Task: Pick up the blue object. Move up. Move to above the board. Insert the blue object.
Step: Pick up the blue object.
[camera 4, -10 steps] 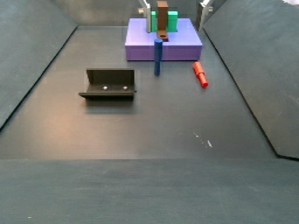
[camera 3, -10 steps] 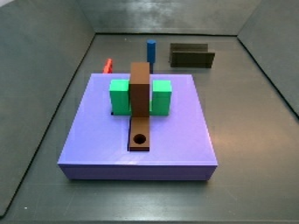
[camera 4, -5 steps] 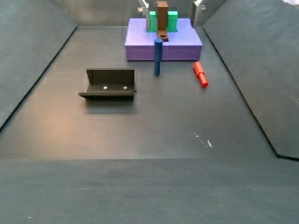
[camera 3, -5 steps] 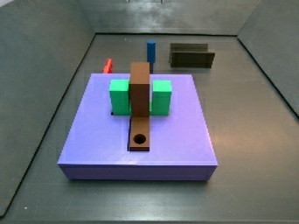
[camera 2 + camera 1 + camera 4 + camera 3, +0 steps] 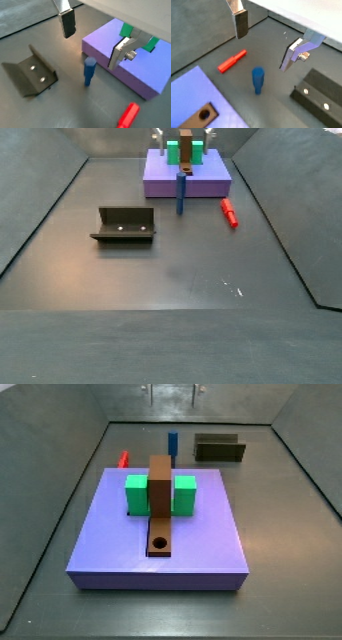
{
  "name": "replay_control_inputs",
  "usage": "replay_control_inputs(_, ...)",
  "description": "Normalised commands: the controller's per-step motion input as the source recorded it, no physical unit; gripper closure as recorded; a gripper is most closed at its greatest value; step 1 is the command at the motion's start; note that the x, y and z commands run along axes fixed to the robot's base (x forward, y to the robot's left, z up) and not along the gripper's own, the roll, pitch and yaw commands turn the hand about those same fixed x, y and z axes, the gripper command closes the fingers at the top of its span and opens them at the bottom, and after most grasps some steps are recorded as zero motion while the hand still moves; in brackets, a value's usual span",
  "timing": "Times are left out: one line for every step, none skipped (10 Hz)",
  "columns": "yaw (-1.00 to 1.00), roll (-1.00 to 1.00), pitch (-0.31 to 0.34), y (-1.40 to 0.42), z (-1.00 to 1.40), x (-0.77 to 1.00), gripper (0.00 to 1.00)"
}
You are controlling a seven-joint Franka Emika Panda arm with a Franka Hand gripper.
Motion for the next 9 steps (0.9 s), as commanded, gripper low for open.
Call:
replay_control_inputs(0.00, 0.26, 0.067, -0.41, -0.12, 0.19, 0.00)
replay_control_inputs(0.00, 0.23, 0.039, -0.25, -0.17, 0.17, 0.00)
replay_control_inputs(0.00, 0.21, 0.010, -0.16, -0.22, 0.13, 0.00)
replay_control_inputs(0.00, 0.26, 0.000, -0.03, -0.39, 0.09, 0.00)
replay_control_inputs(0.00, 0.22, -0.057, 0.00, -0.47, 0.00, 0.00)
replay_control_inputs(-0.01, 0.20, -0.073, 0.00, -0.49, 0.00, 0.00)
replay_control_inputs(-0.02, 0.15, -0.080, 0.00, -0.48, -0.01, 0.00)
replay_control_inputs(-0.05, 0.09, -0.113, 0.15, -0.43, -0.27, 0.00)
replay_control_inputs(-0.03, 0.01, -0.086, 0.10, -0.30, -0.15, 0.00)
